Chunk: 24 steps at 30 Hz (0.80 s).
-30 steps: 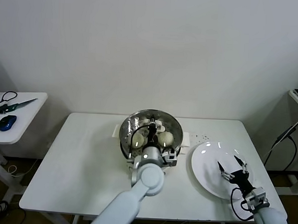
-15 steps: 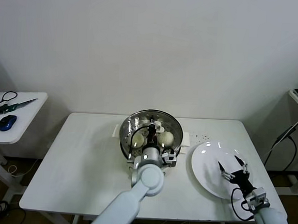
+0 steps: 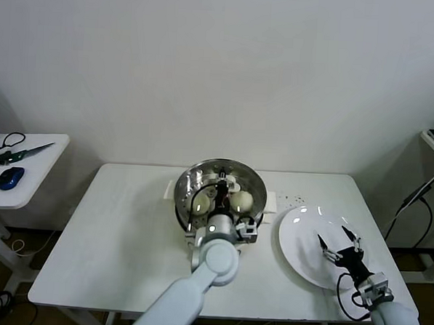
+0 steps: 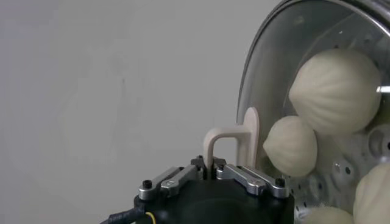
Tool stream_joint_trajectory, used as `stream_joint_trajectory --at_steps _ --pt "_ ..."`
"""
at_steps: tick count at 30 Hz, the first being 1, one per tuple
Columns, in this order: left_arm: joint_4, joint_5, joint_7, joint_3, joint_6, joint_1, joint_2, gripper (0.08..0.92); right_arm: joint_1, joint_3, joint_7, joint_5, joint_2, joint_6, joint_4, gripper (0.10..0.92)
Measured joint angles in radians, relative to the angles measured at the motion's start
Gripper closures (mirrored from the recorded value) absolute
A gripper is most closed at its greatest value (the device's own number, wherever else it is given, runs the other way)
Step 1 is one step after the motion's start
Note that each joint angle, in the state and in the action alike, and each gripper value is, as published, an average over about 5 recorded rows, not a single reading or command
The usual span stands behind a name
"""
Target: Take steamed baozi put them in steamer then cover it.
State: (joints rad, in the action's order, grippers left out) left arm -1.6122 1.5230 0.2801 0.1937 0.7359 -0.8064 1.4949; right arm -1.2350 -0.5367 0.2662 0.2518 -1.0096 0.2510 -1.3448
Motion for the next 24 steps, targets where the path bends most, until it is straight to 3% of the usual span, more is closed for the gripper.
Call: stream_joint_trajectory --at_steps 14,24 --pt "0.002 -0.026 -0.013 0.0 0.0 0.0 -0.008 0.843 -0.003 -0.006 0.005 -0.006 -0.006 0.003 0.002 0.203" --pt "-0.045 -0.045 0.008 0.008 0.001 -0.01 -0.035 0.593 -0.007 -0.017 0.005 -0.005 -0.006 -0.016 -0.01 0.203"
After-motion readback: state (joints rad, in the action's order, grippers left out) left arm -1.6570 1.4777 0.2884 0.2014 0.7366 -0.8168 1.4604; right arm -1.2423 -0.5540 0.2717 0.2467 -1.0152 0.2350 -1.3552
